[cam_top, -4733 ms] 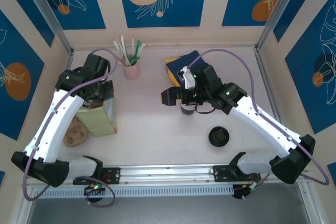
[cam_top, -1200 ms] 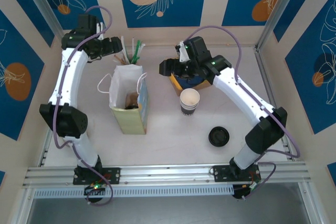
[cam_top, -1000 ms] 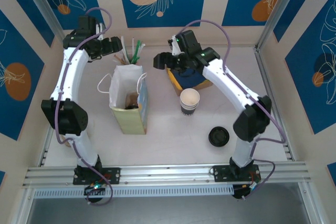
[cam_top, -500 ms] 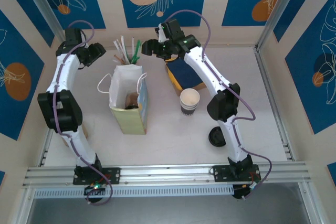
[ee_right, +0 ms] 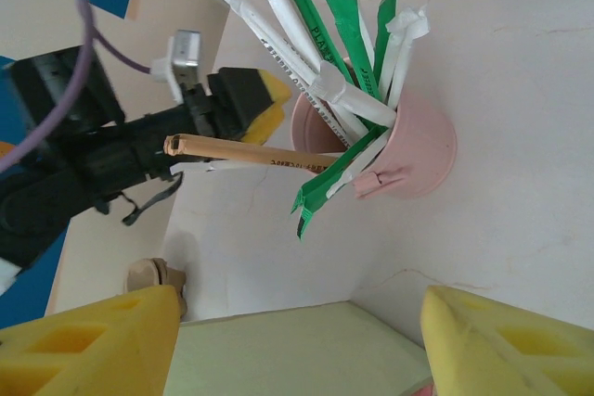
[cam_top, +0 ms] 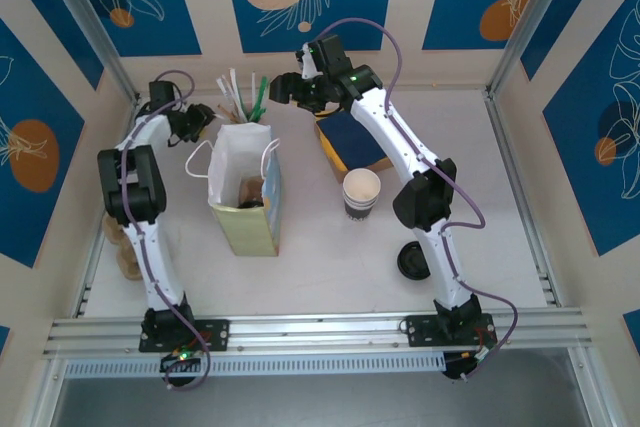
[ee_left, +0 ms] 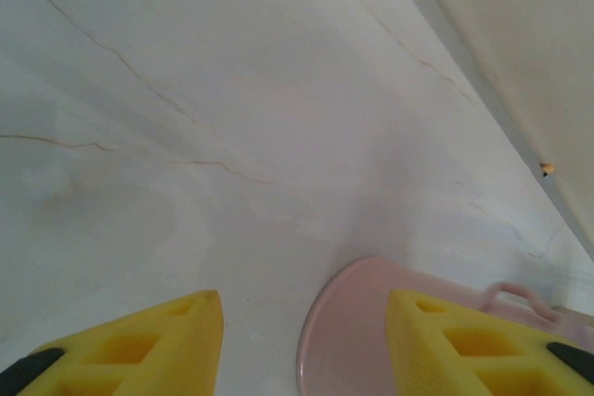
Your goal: Pack the takeout coffee
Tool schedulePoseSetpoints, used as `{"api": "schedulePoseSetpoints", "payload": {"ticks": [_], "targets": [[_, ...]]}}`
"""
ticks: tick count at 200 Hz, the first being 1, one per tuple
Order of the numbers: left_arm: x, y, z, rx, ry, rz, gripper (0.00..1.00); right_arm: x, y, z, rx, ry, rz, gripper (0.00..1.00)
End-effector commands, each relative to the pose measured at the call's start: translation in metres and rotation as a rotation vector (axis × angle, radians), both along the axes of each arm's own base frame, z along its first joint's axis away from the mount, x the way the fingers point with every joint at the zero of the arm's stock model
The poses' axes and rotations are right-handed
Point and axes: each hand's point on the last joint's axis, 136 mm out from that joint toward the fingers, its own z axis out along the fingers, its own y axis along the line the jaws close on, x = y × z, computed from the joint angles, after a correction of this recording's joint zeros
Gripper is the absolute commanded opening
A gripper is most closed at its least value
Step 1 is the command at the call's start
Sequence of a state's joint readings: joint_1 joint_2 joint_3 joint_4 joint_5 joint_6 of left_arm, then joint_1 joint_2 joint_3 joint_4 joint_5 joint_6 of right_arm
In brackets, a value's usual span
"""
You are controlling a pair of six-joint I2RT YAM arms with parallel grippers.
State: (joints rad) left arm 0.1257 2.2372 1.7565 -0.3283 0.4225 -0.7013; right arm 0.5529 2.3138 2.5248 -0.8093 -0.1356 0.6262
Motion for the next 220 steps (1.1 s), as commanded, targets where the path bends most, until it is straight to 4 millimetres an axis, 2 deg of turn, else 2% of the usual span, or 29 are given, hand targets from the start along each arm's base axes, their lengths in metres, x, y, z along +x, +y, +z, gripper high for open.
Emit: {"api": "schedulePoseSetpoints", "payload": {"ticks": [1, 48, 95, 123, 172, 195, 220], "targets": [[0.020, -0.024, 0.015, -0.056, -0.076, -0.065, 0.48, -0.002, -0.002, -0.003, 0.001, 0.024, 0.009, 0.70], [0.021, -0.053, 0.008, -0.094, -0.077, -0.134, 0.49, 0.001, -0.016, -0.002, -0.015, 0.025, -0.020, 0.70], [0.009, -0.092, 0.010, -0.121, -0.074, -0.227, 0.48, 0.003, -0.028, -0.005, -0.025, 0.046, -0.047, 0.66], [0.004, -0.105, 0.009, -0.136, -0.070, -0.241, 0.48, 0.005, -0.036, -0.004, -0.043, 0.041, -0.066, 0.65], [-0.003, -0.142, 0.015, -0.147, -0.078, -0.294, 0.48, 0.010, -0.051, -0.004, -0.057, 0.051, -0.098, 0.60], [-0.004, -0.147, 0.019, -0.142, -0.082, -0.290, 0.49, 0.007, -0.055, -0.007, -0.076, 0.061, -0.100, 0.59], [-0.004, -0.140, 0.026, -0.117, -0.083, -0.264, 0.54, 0.007, -0.058, -0.009, -0.088, 0.063, -0.100, 0.57]]}}
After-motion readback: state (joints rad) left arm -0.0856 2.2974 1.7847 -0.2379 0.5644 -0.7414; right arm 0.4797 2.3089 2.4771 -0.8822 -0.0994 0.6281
